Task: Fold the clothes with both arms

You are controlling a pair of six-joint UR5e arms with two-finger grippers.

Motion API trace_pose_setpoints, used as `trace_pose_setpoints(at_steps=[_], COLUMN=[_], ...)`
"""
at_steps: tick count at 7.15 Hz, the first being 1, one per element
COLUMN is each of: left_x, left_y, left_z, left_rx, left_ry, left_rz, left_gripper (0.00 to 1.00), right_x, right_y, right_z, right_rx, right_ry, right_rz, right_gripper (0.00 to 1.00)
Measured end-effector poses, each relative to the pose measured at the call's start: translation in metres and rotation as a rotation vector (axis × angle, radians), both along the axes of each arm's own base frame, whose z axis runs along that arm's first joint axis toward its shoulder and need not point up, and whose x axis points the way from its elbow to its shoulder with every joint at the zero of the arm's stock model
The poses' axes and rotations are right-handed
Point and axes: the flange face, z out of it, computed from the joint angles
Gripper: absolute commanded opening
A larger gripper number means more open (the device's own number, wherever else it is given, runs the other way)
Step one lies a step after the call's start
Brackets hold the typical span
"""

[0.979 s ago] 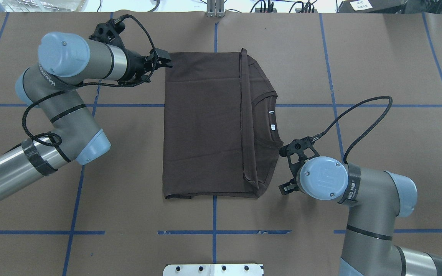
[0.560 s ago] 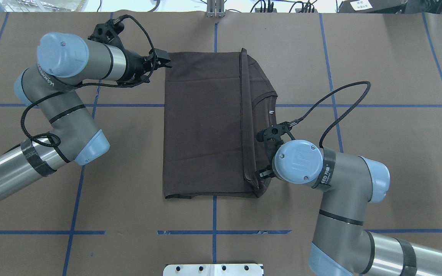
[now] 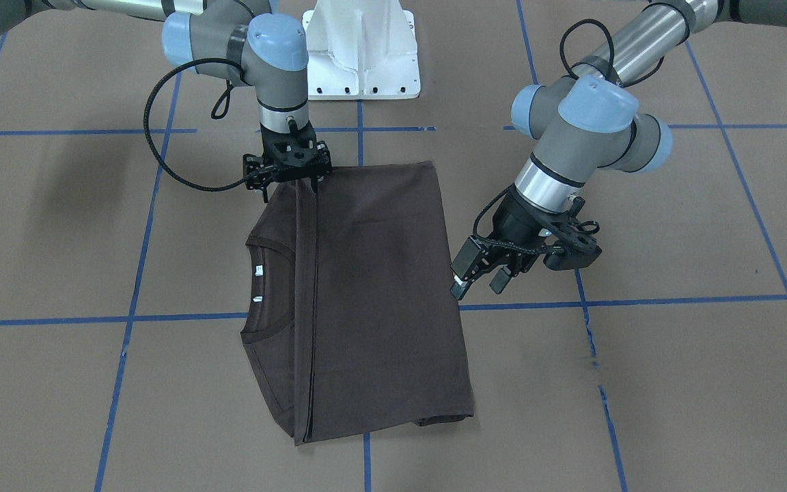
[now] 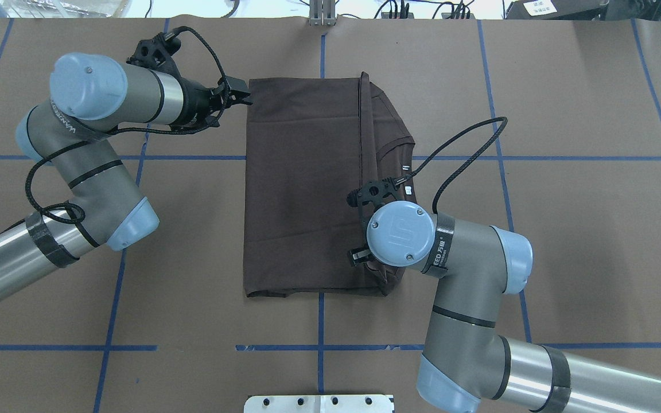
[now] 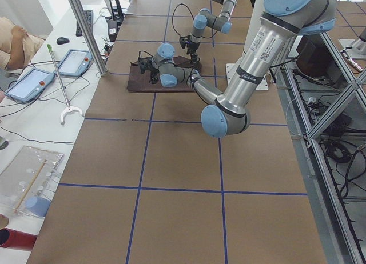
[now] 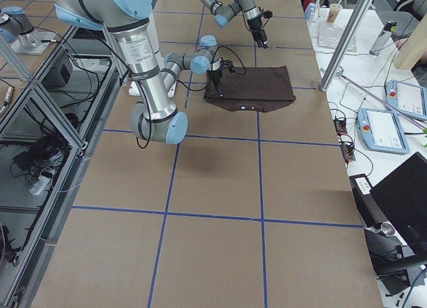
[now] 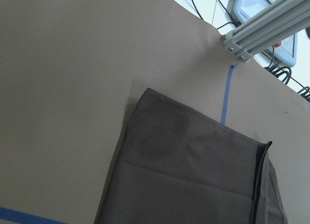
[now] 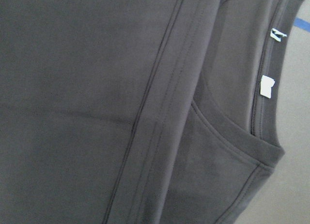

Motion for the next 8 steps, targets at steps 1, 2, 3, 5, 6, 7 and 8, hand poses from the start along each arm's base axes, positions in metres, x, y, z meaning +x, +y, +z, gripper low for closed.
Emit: trace_pose_setpoints(at_steps=[1,2,3,5,6,7,8], left_x=[0.000,0.000,0.000,0.000,0.000,0.000,-0.001], left_y=[0.000,0.000,0.000,0.001,0.001,0.001,0.001], left_z=[0.000,0.000,0.001,0.005,0.005,0.006,0.007], left_rx=[-0.002,-0.004,-0.006,-0.011,-0.012,-0.013,-0.014], left_ry=[0.001,0.002,0.001,0.001,0.001,0.001,0.001], left_rz=[-0.001,-0.001,-0.002,-0.003,-0.003,-0.004,-0.005], left_gripper=[0.90,0.90,0.90,0.90,0.90,0.90,0.90], right_x=[-0.007,-0.014,-0.019,-0.018,-0.012,-0.003,0.010], right_y=[0.007,0.013,0.016,0.017,0.011,0.004,-0.004], right_z=[-0.001,0.002,0.008,0.018,0.023,0.030,0.041], right_rx=[-0.013,-0.023,-0.030,-0.055,-0.066,-0.075,-0.077], right_ry=[-0.002,0.004,0.015,0.040,0.049,0.057,0.069], right_rz=[-0.009,-0.017,-0.022,-0.038,-0.039,-0.040,-0.047], right_gripper=[1.00,1.00,1.00,1.00,1.00,1.00,1.00])
